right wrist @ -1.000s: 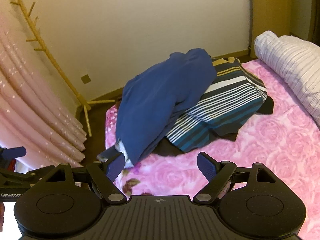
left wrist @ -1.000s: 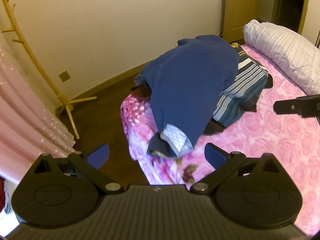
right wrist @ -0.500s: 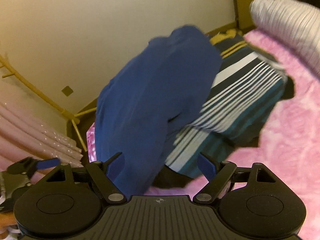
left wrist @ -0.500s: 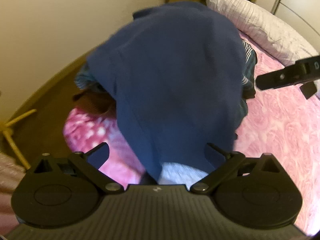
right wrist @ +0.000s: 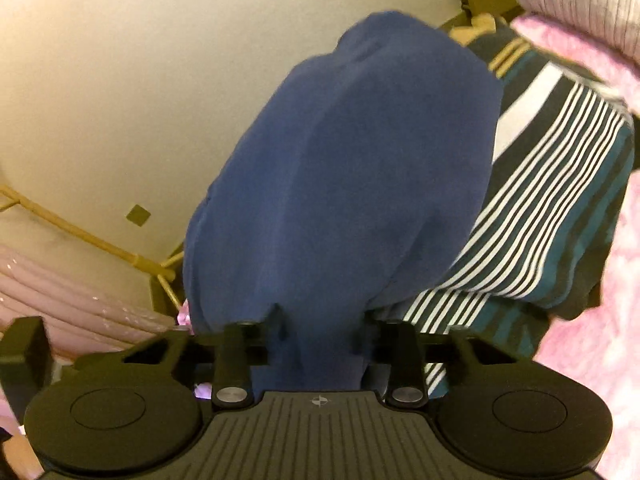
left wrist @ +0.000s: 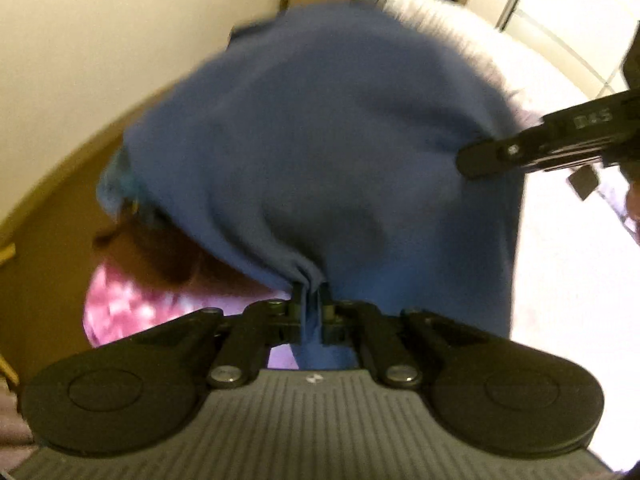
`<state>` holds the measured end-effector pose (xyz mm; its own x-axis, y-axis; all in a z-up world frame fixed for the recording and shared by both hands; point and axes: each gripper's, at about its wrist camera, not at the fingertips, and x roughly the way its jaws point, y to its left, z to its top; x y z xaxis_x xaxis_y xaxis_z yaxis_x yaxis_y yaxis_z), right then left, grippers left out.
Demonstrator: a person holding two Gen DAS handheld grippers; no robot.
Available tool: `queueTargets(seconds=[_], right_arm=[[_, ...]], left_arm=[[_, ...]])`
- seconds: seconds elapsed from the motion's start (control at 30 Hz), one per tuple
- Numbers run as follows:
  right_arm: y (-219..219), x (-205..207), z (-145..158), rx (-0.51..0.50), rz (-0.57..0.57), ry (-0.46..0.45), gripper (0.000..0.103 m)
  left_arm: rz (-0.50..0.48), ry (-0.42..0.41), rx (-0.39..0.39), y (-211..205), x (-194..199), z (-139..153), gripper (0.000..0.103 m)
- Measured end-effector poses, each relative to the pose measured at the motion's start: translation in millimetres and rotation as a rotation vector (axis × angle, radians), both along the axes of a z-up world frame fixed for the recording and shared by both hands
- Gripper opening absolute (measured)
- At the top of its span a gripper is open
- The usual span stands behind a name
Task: Fold clothes
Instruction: 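Lower both grippers onto the navy shirt and close them on its edge, then lift the navy shirt with both grippers and shake it out in the air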
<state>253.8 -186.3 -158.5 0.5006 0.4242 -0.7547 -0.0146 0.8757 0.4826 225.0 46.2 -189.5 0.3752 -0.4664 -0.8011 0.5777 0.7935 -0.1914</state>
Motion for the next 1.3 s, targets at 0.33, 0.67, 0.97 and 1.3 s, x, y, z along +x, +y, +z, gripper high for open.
queueTargets(seconds=[0.33, 0.67, 0.97, 1.3], right_arm=[[-92, -111, 110, 0.088, -0.148, -0.274, 0.01], [-230, -418, 136, -0.033, -0.368, -0.258, 0.01], [-300, -678, 156, -0.172, -0.788, -0.088, 0.01], [-267, -824, 159, -0.096, -1.212, -0.04, 0.01]], left_arm=[[-0.27, -0.225, -0.144, -56, -116, 127, 0.0], [-0.737, -0.07, -0.295, -174, -380, 187, 0.0], [-1.142, 0.082, -0.352, -271, -488, 183, 0.0], [-1.51, 0.187, -0.431, -296, -558, 192, 0.0]])
